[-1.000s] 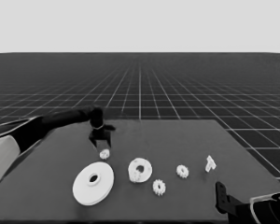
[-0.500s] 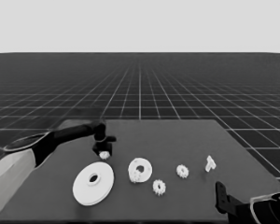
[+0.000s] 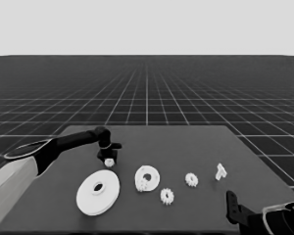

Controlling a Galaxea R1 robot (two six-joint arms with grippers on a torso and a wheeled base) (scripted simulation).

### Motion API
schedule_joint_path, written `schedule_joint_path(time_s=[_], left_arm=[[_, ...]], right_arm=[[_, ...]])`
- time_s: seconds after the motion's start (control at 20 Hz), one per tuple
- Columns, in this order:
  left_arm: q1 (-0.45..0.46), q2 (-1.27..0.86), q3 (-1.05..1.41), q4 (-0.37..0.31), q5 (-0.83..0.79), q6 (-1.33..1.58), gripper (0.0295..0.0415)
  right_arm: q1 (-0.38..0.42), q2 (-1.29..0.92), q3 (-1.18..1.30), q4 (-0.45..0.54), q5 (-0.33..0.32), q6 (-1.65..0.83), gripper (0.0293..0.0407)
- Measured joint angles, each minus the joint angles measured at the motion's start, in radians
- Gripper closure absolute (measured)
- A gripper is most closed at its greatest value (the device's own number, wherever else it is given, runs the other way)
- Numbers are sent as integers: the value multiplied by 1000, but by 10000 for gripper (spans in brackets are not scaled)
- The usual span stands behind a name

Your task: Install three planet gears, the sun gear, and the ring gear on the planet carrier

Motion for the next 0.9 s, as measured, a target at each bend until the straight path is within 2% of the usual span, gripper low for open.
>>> schedule_joint_path(time_s=[0.2,0.3,0.4,0.7,0.8,0.9], left_arm=[[0,0,0,0,0,0,398],[-103,-64,152,-57,93,-71,398],[-147,-73,173,-86,121,-80,398],[-166,-74,177,-102,135,-81,398],[-159,110,290,-66,168,-394,398],[-156,243,228,-62,175,-445,398]], right_arm=[[0,0,0,0,0,0,315],[0,0,0,0,0,0,315],[0,0,0,0,0,0,315],[0,0,0,0,0,0,315],[0,0,0,0,0,0,315],[0,0,0,0,0,0,315]])
